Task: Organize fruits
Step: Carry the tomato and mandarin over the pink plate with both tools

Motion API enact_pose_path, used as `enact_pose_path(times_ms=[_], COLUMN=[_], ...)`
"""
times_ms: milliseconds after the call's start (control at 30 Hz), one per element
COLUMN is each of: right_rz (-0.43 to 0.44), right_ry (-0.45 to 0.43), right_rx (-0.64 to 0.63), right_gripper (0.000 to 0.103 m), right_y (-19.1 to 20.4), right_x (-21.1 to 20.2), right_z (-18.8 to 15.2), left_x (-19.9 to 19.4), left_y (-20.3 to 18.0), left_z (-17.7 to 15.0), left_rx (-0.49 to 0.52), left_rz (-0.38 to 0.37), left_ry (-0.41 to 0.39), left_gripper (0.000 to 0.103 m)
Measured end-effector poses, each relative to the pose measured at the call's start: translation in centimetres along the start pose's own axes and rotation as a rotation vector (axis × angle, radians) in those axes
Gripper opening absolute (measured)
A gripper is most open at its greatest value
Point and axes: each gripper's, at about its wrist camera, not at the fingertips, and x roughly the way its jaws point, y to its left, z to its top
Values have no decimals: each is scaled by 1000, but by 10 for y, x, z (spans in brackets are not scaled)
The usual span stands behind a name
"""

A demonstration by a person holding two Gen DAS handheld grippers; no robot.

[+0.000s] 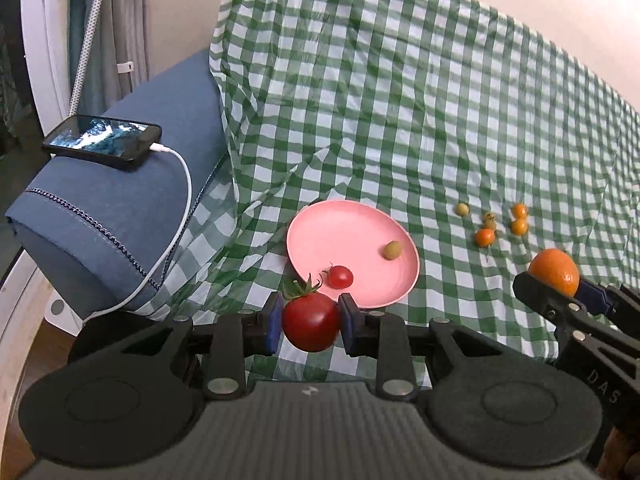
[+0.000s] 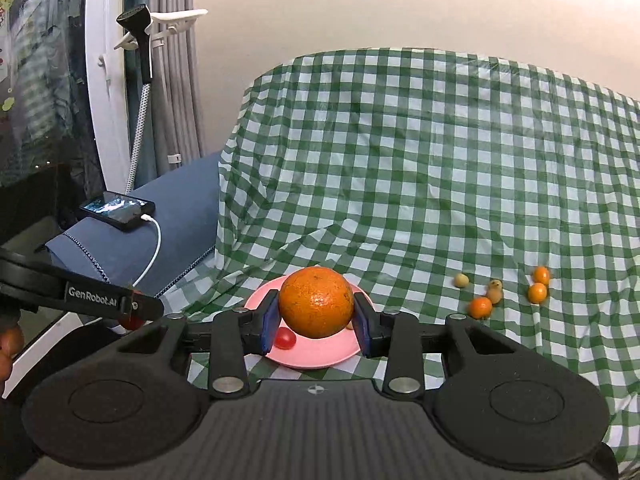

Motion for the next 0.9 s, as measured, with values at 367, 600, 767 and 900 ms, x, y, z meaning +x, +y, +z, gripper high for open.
enact_pose_path(times_ms=[367,600,767,900], right_rz=[21,23,29,22], right_ry=[18,45,62,69], right_rx=[-17,-12,-4,-4], right_gripper=[40,40,40,40], right_y=[5,0,-6,-12], right_x=[0,11,18,24], right_z=[-5,-8,-11,-11], left_x=[-4,5,11,18], left_y=[9,10,11,10], left_z=[-3,-4,-4,-2], left_rx=[-18,-26,-34,-36], left_rz=[-10,-13,-10,-6], left_ry=[-13,7,28,43], left_gripper=[33,33,33,33])
